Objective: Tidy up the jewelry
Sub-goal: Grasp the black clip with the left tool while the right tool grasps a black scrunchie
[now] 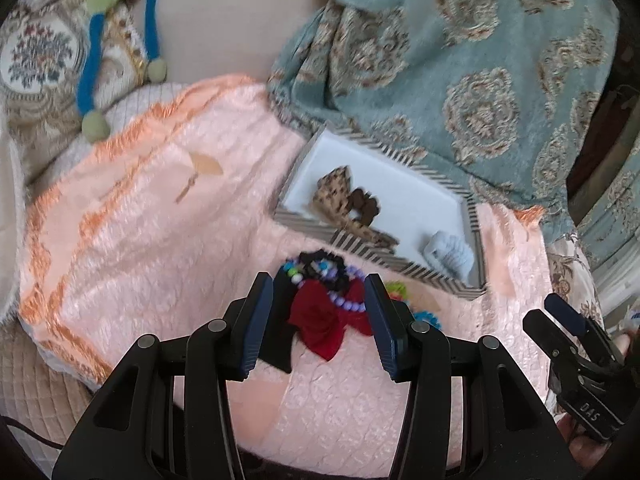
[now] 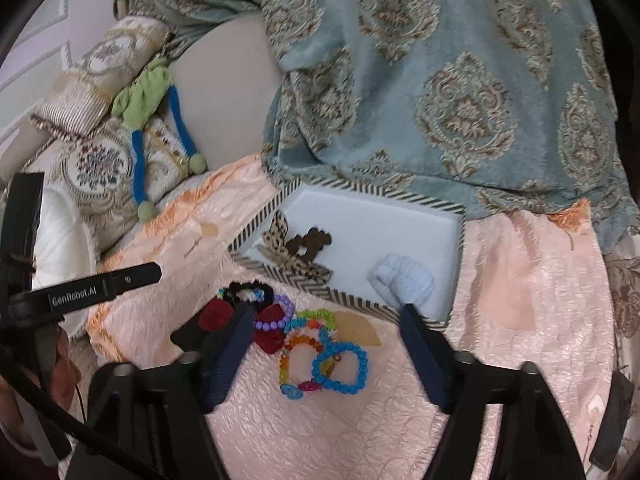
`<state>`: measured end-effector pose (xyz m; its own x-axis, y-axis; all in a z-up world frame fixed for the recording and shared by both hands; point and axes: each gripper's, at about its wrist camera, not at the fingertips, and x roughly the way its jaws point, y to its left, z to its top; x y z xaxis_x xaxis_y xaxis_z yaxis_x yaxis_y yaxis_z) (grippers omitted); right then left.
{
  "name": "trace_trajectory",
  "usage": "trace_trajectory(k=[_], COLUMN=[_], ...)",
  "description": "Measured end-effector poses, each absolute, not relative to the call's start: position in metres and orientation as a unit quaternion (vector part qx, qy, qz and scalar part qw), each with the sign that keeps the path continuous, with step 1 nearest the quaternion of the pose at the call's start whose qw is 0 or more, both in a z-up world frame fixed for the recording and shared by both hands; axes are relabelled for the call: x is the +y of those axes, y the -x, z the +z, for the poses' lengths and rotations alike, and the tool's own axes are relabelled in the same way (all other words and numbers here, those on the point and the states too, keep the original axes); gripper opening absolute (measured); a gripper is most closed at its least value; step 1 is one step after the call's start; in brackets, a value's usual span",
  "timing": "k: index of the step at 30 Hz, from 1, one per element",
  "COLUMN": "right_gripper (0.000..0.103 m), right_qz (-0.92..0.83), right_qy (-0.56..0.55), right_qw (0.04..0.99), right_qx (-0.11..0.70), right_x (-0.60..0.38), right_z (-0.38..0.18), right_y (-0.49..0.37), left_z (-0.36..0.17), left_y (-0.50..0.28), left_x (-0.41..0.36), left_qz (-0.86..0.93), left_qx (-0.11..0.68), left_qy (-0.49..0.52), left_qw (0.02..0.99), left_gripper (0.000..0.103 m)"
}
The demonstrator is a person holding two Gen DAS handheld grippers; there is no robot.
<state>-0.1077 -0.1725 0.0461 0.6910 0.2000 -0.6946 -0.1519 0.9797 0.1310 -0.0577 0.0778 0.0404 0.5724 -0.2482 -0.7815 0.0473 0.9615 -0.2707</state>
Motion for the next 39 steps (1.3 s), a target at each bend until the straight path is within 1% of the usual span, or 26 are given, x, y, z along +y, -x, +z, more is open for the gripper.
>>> trace_trajectory(k=[2, 4, 12, 17, 22, 23, 26, 27, 30, 32, 33, 34, 35, 36, 37, 38, 39], right_gripper=[0.057, 0.053, 0.052, 0.052, 0.052, 0.052, 0.052, 0.052, 0.043, 0.031, 0.027, 0.020, 0.014, 0.011, 0.008, 0.008, 0.008], right_qz=[0.101, 0.113, 0.160, 0.182, 0.200, 0.204, 0.208, 0.207, 0.198, 0.199, 0.200, 0.200, 0.200, 0.200, 0.201, 0.201, 0.202], right_qy=[-0.026, -0.027, -0.066, -0.060, -0.061, -0.060, -0.046, -0.041, -0.036, -0.033, -0.026, -0.017, -0.011, -0.010, -0.015, -0.023, -0.029], right_qw=[0.914, 0.908, 0.881, 0.867, 0.853, 0.851, 0.845, 0.843, 0.838, 0.831, 0.829, 0.830, 0.832, 0.834, 0.838, 0.843, 0.846], right_qx=[0.392, 0.402, 0.440, 0.460, 0.478, 0.480, 0.491, 0.495, 0.507, 0.518, 0.521, 0.520, 0.518, 0.514, 0.507, 0.499, 0.493], right_x=[-0.170, -0.167, -0.151, -0.132, -0.114, -0.110, -0.098, -0.095, -0.091, -0.089, -0.086, -0.084, -0.083, -0.084, -0.087, -0.091, -0.094], right_z=[0.035, 0.025, -0.006, -0.022, -0.038, -0.040, -0.052, -0.056, -0.071, -0.083, -0.087, -0.090, -0.090, -0.088, -0.084, -0.079, -0.074], right_y=[0.102, 0.096, 0.061, 0.037, 0.008, 0.003, -0.015, -0.020, -0.036, -0.044, -0.046, -0.046, -0.045, -0.043, -0.041, -0.039, -0.037], left_z=[0.031, 0.024, -0.005, -0.029, -0.048, -0.050, -0.059, -0.062, -0.071, -0.074, -0.074, -0.074, -0.073, -0.072, -0.070, -0.066, -0.062], left_y=[0.055, 0.053, 0.044, 0.038, 0.029, 0.027, 0.018, 0.015, 0.008, 0.006, 0.005, 0.005, 0.005, 0.006, 0.007, 0.008, 0.009], left_x=[0.083, 0.087, 0.088, 0.083, 0.087, 0.087, 0.088, 0.088, 0.084, 0.082, 0.082, 0.082, 0.082, 0.082, 0.082, 0.083, 0.084], left_qz=[-0.079, -0.076, -0.067, -0.062, -0.065, -0.068, -0.077, -0.078, -0.084, -0.096, -0.100, -0.104, -0.109, -0.117, -0.117, -0.114, -0.112], left_qx=[0.467, 0.477, 0.528, 0.557, 0.578, 0.583, 0.593, 0.595, 0.600, 0.598, 0.597, 0.596, 0.593, 0.590, 0.587, 0.580, 0.573], left_qy=[0.118, 0.122, 0.065, 0.015, 0.006, 0.010, 0.031, 0.035, 0.033, 0.037, 0.039, 0.040, 0.041, 0.043, 0.040, 0.034, 0.030], left_qw=[0.873, 0.867, 0.844, 0.828, 0.813, 0.810, 0.801, 0.799, 0.795, 0.795, 0.795, 0.795, 0.797, 0.797, 0.800, 0.806, 0.811], left_gripper=[0.047, 0.047, 0.047, 0.047, 0.047, 0.048, 0.055, 0.056, 0.056, 0.056, 0.055, 0.053, 0.040, 0.030, 0.028, 0.021, 0.017])
